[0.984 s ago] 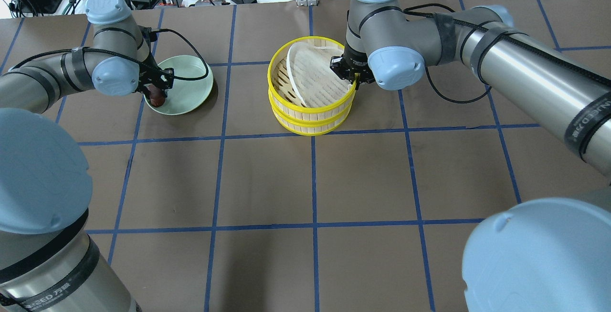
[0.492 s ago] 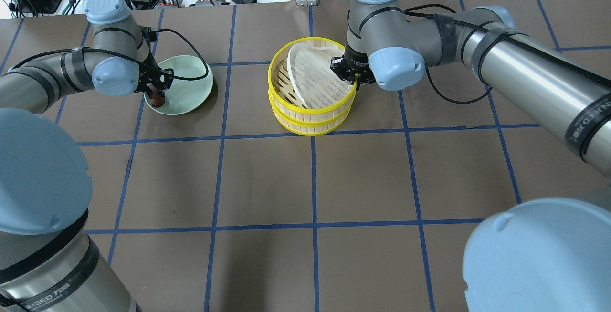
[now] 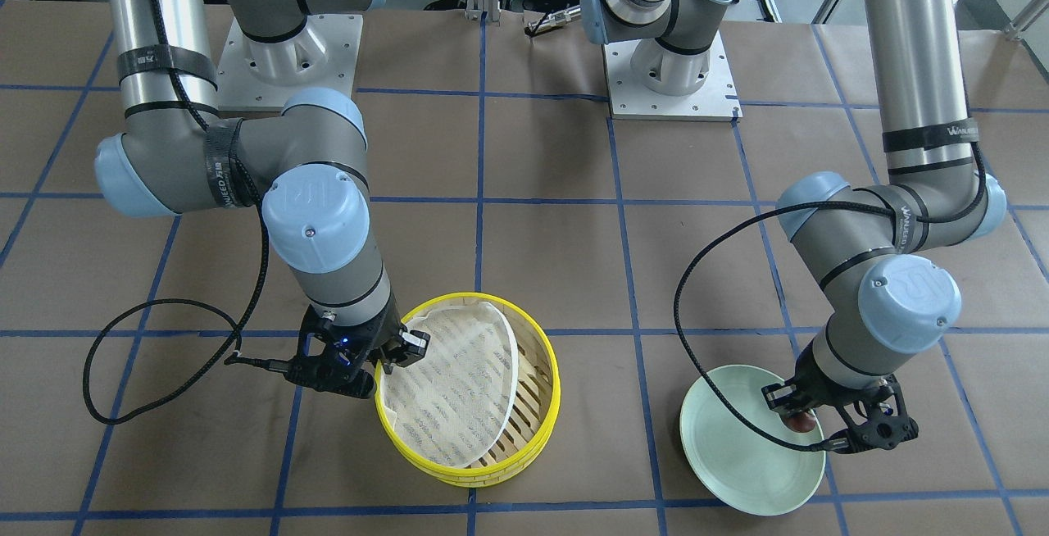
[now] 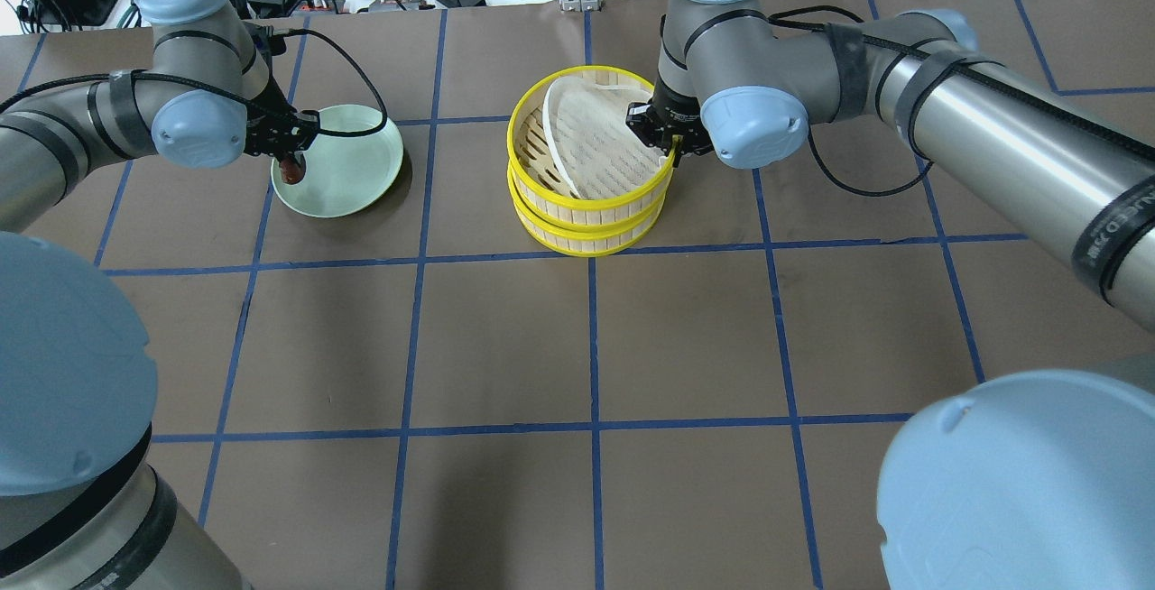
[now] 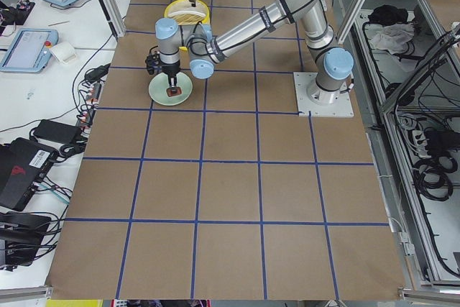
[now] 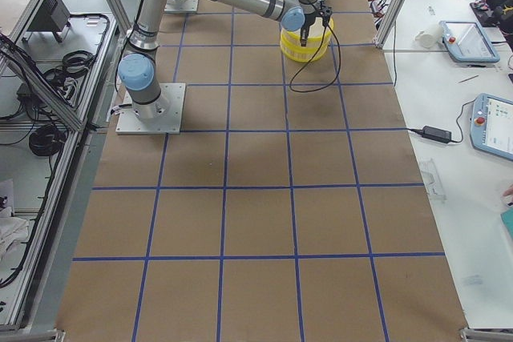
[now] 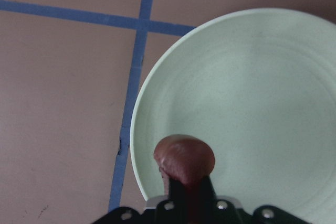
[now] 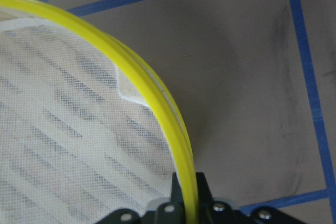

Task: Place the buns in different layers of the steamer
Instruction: 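Lift the red-brown bun off the plate with left gripper, then hold the bun above the plate while right gripper settles the top tier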

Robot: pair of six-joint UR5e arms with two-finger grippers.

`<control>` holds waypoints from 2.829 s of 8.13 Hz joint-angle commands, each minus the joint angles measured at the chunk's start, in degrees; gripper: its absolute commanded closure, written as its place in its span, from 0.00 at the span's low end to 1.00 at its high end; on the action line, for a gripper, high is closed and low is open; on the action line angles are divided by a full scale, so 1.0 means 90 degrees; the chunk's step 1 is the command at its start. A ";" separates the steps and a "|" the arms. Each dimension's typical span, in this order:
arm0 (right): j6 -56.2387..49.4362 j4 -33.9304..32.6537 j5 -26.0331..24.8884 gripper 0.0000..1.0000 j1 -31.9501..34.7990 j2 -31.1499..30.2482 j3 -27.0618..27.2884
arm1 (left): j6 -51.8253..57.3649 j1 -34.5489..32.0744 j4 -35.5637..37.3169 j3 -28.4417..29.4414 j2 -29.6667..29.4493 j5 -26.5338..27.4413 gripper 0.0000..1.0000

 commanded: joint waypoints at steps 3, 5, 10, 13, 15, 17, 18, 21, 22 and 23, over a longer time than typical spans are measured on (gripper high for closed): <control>0.0021 0.0009 0.0056 1.00 -0.0003 0.0000 0.0022 | 0.0001 -0.0008 -0.0190 -0.0029 0.0279 -0.0055 1.00; 0.0041 0.0018 0.0075 1.00 -0.0003 0.0000 0.0031 | 0.0001 -0.0008 -0.0588 0.0010 0.0552 -0.0055 1.00; 0.0099 0.0009 0.0085 1.00 -0.0003 0.0000 0.0080 | -0.0028 -0.0464 -0.1430 0.0136 0.1539 -0.0094 1.00; 0.0128 0.0018 0.0075 1.00 -0.0003 -0.0029 -0.0008 | -0.0009 -0.0652 -0.1430 0.0069 0.1637 -0.0084 1.00; 0.0236 0.0009 0.0076 1.00 -0.0003 -0.0030 0.0031 | 0.0001 -0.0652 -0.1420 0.0059 0.1618 -0.0055 1.00; 0.0246 0.0009 0.0143 1.00 -0.0003 -0.0030 0.0061 | 0.0001 -0.0652 -0.1430 0.0030 0.1618 -0.0055 1.00; 0.0246 0.0009 0.0231 1.00 -0.0003 -0.0020 0.0061 | 0.0001 -0.0652 -0.1430 0.0029 0.1618 -0.0026 1.00; 0.0226 0.0028 0.0212 1.00 -0.0003 -0.0020 0.0070 | -0.0009 -0.0662 -0.1430 0.0020 0.1618 -0.0016 1.00; 0.0197 0.0018 0.0212 1.00 -0.0003 -0.0020 0.0070 | 0.0001 -0.0662 -0.1440 0.0010 0.1618 -0.0016 1.00; 0.0197 0.0018 0.0203 1.00 -0.0003 -0.0020 0.0070 | 0.0001 -0.0662 -0.1440 0.0010 0.1618 -0.0016 1.00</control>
